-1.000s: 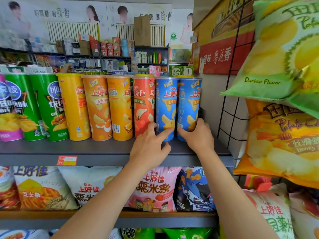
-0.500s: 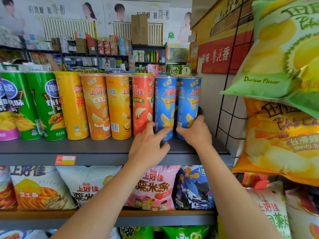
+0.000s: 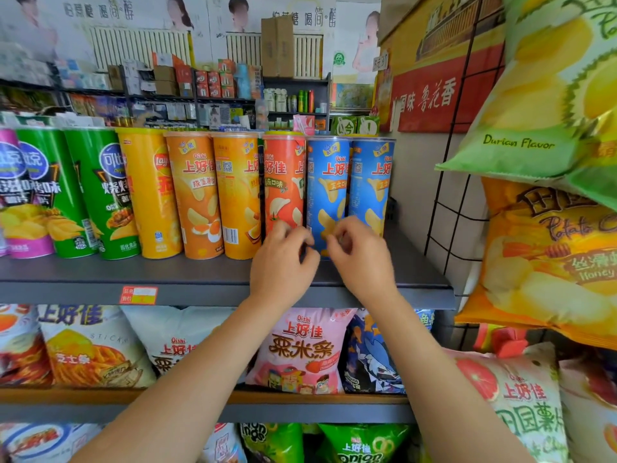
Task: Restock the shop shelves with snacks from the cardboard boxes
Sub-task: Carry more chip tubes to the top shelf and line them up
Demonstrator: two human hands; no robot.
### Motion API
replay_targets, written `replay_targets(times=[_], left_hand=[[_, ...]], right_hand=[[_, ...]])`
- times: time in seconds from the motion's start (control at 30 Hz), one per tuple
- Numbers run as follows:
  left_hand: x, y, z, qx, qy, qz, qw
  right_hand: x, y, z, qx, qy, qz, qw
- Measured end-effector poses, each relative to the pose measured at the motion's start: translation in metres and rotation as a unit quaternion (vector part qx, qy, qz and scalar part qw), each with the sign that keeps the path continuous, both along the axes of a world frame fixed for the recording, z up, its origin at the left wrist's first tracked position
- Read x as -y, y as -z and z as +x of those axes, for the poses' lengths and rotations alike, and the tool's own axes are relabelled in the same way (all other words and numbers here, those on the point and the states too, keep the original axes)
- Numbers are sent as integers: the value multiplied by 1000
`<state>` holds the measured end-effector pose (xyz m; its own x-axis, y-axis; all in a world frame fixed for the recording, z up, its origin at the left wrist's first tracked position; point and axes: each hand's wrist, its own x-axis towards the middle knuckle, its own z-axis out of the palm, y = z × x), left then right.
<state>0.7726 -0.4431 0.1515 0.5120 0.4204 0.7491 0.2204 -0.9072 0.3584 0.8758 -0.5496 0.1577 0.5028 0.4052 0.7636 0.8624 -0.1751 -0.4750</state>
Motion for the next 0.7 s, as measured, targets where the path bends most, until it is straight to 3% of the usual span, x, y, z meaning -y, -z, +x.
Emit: replay_targets(times=[0.07, 0.13, 0.23, 0.47, 0.7], left_hand=[[-9, 0, -4, 13, -36, -35, 999], [-17, 0, -7, 17, -64, -68, 996], [-18, -1, -9, 12, -68, -78, 995], [-9, 5, -10, -49, -85, 12, 995], [-6, 1, -10, -101, -93, -3, 991]], right_hand=[[-6, 5, -1, 22, -34, -104, 994], [-9, 9, -1, 45, -6, -165, 985], [-10, 12, 1, 42, 12, -166, 985], [-9, 12, 1, 35, 15, -170, 985], [-9, 10, 1, 22, 21, -203, 979]])
